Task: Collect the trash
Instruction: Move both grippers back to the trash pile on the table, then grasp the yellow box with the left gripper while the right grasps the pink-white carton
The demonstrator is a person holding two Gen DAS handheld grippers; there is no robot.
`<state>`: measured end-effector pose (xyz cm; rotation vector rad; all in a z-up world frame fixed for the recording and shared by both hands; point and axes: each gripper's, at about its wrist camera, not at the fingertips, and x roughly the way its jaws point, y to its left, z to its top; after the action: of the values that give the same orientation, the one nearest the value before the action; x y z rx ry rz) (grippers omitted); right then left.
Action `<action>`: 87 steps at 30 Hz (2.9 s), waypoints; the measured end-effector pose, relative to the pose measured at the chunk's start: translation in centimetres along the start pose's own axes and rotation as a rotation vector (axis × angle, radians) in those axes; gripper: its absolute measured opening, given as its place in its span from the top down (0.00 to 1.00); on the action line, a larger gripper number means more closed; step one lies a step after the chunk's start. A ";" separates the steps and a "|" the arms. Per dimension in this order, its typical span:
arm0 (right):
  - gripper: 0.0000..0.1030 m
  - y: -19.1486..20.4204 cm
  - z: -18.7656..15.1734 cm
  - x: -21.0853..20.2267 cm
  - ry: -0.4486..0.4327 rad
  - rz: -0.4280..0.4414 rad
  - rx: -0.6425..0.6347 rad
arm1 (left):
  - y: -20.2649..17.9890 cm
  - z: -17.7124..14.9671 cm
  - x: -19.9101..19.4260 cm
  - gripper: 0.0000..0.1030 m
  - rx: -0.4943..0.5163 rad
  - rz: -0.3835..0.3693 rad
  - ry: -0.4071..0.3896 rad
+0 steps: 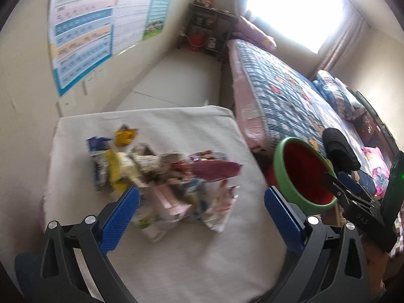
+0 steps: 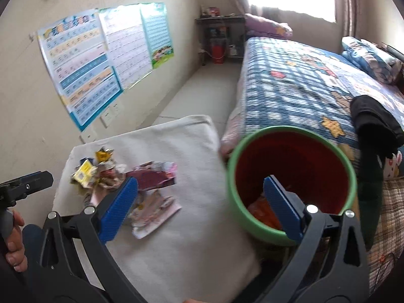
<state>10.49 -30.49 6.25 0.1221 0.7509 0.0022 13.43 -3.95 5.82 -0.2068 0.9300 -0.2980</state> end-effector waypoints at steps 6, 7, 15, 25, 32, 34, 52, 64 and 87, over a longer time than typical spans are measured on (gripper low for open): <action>0.05 3.7 -1.1 1.6 0.050 0.051 -0.025 | 4.4 -1.1 -1.3 0.08 -0.048 0.033 -0.006; 0.05 4.1 -1.4 2.0 0.065 0.059 -0.019 | 4.7 -1.2 -1.4 0.08 -0.054 0.037 -0.006; 0.05 6.0 -3.8 5.2 0.168 0.080 0.003 | 8.4 -1.7 -1.0 0.08 -0.113 0.059 0.005; 0.14 5.9 -5.3 9.2 0.269 0.080 0.041 | 9.0 -0.6 2.7 0.08 -0.138 0.078 0.052; 0.27 5.6 -6.3 12.3 0.349 0.127 0.111 | 9.5 0.1 5.9 0.08 -0.158 0.098 0.097; 0.28 5.5 -6.6 13.1 0.369 0.141 0.132 | 9.6 0.2 6.6 0.08 -0.163 0.103 0.106; 0.58 4.9 -7.4 16.2 0.440 0.214 0.223 | 11.0 1.2 10.8 0.35 -0.231 0.138 0.162; 0.76 5.0 -6.9 15.3 0.430 0.235 0.217 | 10.7 0.7 9.7 0.69 -0.208 0.113 0.153; 0.80 5.6 -4.7 7.5 0.280 0.227 0.134 | 9.2 -0.2 2.5 0.77 -0.138 0.113 0.054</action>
<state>13.02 -24.10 -1.62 0.3390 1.0138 0.1883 16.18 3.82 1.06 -0.2728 1.0127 -0.1357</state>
